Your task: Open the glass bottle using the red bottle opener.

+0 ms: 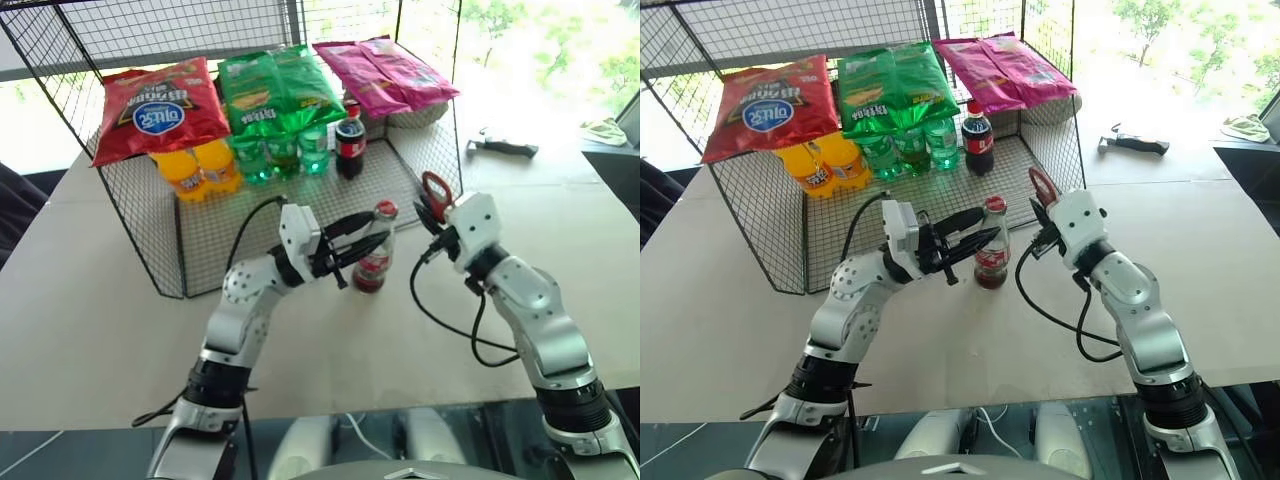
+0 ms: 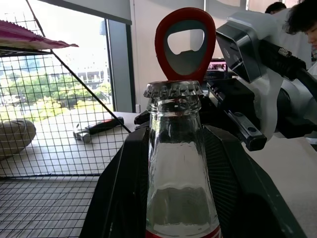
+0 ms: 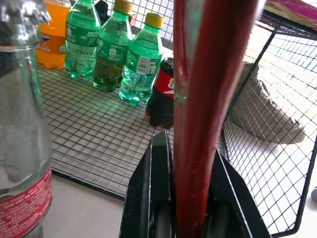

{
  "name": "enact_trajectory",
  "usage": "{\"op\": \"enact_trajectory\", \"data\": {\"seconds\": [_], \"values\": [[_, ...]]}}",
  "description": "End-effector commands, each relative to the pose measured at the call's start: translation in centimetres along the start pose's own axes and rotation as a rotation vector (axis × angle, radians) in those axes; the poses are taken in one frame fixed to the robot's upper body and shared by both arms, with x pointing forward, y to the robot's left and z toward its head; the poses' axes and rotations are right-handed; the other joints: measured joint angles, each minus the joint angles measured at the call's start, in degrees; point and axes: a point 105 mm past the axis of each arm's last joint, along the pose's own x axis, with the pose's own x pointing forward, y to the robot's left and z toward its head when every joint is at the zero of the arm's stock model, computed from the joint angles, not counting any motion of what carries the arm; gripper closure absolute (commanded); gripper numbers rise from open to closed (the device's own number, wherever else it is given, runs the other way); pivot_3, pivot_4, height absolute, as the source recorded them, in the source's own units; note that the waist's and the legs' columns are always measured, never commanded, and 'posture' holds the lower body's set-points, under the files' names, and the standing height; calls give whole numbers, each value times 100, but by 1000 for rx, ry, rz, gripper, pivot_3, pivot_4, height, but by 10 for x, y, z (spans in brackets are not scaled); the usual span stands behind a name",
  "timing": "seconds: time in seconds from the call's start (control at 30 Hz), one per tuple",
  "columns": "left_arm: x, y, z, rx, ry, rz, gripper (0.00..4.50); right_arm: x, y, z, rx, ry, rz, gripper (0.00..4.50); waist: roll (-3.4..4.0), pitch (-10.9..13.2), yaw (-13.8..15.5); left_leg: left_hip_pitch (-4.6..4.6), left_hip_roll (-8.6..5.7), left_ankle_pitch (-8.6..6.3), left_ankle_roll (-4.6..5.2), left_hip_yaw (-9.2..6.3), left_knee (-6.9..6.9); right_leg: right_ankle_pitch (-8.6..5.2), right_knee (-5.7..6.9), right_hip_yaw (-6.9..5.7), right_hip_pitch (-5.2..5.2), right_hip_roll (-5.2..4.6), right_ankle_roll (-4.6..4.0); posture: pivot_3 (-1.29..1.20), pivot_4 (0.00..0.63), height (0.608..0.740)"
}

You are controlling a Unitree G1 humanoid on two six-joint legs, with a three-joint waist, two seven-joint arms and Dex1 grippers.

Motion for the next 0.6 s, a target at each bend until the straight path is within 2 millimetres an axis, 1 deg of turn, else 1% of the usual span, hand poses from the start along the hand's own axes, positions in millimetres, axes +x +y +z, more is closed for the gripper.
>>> {"op": "enact_trajectory", "data": {"seconds": [0.03, 0.07, 0.13, 0.33, 0.6], "values": [[-6, -2, -12, -34, 58, 7, 2814, 0, -2, 18, -35, -72, -9, 4500, 0, 0, 1, 0, 0, 0, 0, 0, 0, 0, 0, 0, 0, 0, 0, 0, 150, 740], [-6, -2, -12, -34, 53, 10, 2352, 0, -3, 17, -27, -70, -16, 4500, 0, 0, -1, 0, 0, 0, 0, 0, 0, 0, 0, 0, 0, 0, 0, 0, 150, 740], [-5, -1, -10, -42, 45, 13, 1716, -1, -6, 15, -16, -66, -28, 4500, 1, 1, -3, -2, 0, 0, 0, 0, -1, 0, -1, 0, -2, 1, 0, 0, 150, 740], [-5, -4, -10, -58, 42, -7, 1716, -2, -10, 12, -3, -58, -44, 4500, 1, 2, 2, -6, -1, 0, 0, -1, -4, 0, -7, -1, -6, -1, 0, 0, 150, 740], [0, 1, -4, -46, 11, 6, 1716, -4, -11, 9, 5, -49, -54, 4500, 1, 2, 2, -7, 0, 0, 0, -1, -6, 0, -8, -1, -6, -3, 0, 0, 150, 740]]}}
